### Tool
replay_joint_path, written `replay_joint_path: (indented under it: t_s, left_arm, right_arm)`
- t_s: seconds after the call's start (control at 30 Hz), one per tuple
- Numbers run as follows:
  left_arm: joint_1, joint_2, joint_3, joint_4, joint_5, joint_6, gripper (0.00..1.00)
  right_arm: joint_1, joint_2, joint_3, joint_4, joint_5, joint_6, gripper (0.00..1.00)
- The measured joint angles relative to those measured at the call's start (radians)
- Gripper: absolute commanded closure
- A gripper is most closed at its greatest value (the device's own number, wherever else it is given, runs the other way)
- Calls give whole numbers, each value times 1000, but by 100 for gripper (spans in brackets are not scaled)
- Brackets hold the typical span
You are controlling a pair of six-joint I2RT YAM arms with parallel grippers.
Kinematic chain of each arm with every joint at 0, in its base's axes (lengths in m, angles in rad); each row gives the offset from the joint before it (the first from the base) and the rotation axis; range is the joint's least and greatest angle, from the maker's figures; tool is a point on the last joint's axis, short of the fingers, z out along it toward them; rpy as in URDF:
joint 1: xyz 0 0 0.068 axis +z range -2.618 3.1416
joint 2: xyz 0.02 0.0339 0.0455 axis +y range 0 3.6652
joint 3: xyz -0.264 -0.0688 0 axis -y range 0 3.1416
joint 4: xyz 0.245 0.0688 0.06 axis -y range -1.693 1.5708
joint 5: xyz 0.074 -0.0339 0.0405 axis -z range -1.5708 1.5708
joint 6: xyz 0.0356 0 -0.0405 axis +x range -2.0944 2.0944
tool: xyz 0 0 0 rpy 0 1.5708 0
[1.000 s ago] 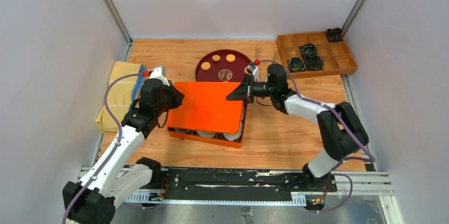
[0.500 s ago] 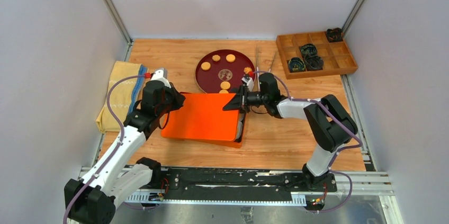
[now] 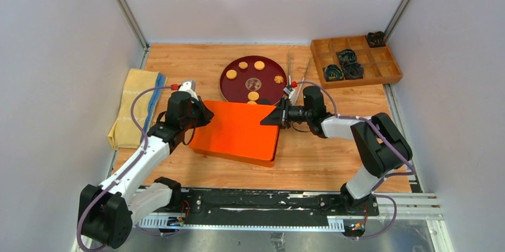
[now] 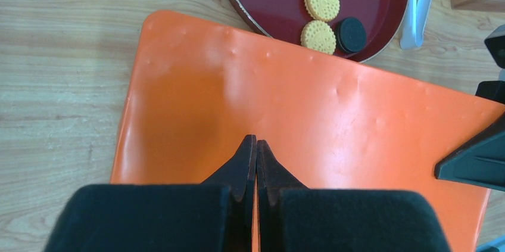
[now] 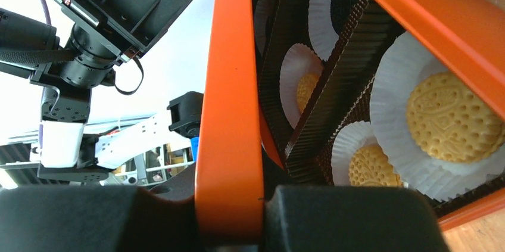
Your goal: Pack the cookies
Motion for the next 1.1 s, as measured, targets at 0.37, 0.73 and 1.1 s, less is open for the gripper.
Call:
replay_joint_path:
  t_s: [0.37, 0.73, 1.1]
  left_arm:
    - [0, 39, -50, 53, 23, 3, 100]
    - [0, 42, -51, 65, 50, 11, 100]
    - [0, 47, -64, 96, 78, 9, 100]
  right_arm:
    - [-5, 64, -29, 142, -6, 27, 100]
    - [-26, 105, -97, 316, 29, 197, 100]
    - [-61, 15, -162, 273, 48, 172, 93]
